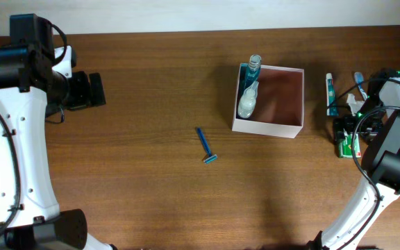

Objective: Pack container
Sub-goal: 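Close the right gripper on the green Dettol soap box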

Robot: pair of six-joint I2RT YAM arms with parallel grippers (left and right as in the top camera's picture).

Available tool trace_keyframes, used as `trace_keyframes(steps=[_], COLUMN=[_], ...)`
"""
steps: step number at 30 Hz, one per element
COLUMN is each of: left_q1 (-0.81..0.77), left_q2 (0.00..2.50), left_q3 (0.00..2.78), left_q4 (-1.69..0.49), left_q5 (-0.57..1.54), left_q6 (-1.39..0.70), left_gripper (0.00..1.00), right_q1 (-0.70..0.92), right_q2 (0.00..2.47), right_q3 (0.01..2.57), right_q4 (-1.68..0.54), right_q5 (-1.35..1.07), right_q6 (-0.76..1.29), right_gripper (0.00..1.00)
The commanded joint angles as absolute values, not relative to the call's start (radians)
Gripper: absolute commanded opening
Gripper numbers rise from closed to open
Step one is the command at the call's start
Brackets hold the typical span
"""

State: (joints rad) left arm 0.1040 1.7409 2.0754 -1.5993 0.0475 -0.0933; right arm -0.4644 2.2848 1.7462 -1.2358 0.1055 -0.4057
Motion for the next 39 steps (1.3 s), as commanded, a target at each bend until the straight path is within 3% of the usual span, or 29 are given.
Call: trace_keyframes(steps=[1, 5, 7, 8, 10, 17, 24, 31, 39], left_q1=[0.107, 0.107, 0.107, 0.107, 0.107, 0.107, 0.107, 0.107, 0.107], left_q2=[1.728, 1.728, 1.728, 1.728, 1.728, 1.728, 1.728, 1.728, 1.728], left_q3=[2.073, 2.072, 2.072, 2.072, 2.073, 2.072, 2.072, 2.072, 2.072], left_q4=[-1.598, -1.598, -1.598, -1.598, -1.598, -1.598, -1.598, -1.598, -1.598], left_q5=[0.044, 0.044, 0.044, 0.044, 0.044, 0.044, 0.044, 0.044, 0.044], left_q6=[-0.078, -0.078, -0.078, -0.078, -0.078, -0.078, -0.078, -0.078, -0.078], left_gripper=[0.99, 0.99, 0.99, 0.99, 0.99, 0.99, 0.99, 0.99, 0.99], right_q1=[-0.472, -0.472, -0.472, -0.472, -0.472, -0.472, -0.472, -0.467, -0.397], right_q2=[2.297, 2.297, 2.297, 2.297, 2.297, 2.297, 2.297, 2.297, 2.297], right_q3=[1.721, 1.698, 1.687, 1.687, 1.687, 1.687, 1.687, 1.744, 2.063], right_q4=[-1.216, -1.212, -1.21, -1.211, -1.211, -1.21, -1.212, -1.269, -1.477], right_q5=[0.112, 0.098, 0.099, 0.099, 0.099, 0.1, 0.099, 0.099, 0.099], right_q6=[-0.384, -0.384, -0.384, -0.384, -0.384, -0.384, -0.384, -0.342, -0.288], right_gripper=[0.99, 0.99, 0.93, 0.79, 0.7, 0.63, 0.47, 0.42, 0.43])
